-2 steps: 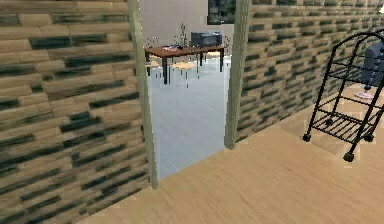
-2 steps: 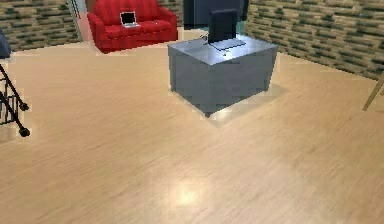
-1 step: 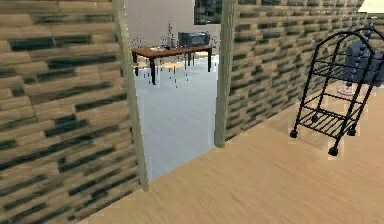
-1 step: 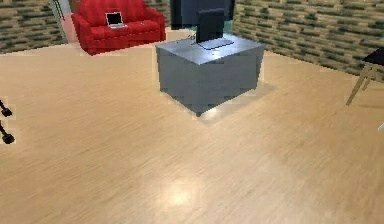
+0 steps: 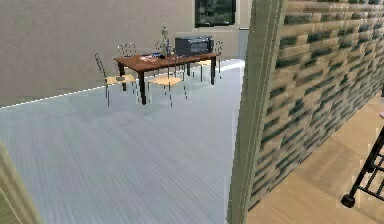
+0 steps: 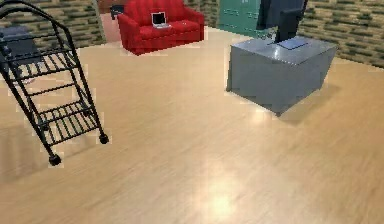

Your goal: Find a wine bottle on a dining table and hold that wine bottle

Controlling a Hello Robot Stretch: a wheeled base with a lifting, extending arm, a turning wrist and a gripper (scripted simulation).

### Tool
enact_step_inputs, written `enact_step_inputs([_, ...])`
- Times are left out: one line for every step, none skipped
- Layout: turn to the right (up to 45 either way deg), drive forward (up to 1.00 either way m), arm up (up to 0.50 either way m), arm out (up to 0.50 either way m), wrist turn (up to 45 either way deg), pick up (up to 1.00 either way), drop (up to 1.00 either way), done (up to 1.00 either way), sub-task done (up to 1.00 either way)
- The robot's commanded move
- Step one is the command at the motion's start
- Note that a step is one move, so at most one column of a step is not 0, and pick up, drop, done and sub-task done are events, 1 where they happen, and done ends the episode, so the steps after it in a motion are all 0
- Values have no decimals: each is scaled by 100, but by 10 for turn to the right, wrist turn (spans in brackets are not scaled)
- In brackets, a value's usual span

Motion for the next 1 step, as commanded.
enact_step_inputs([0, 50, 0, 0, 0, 0, 0, 0, 0])
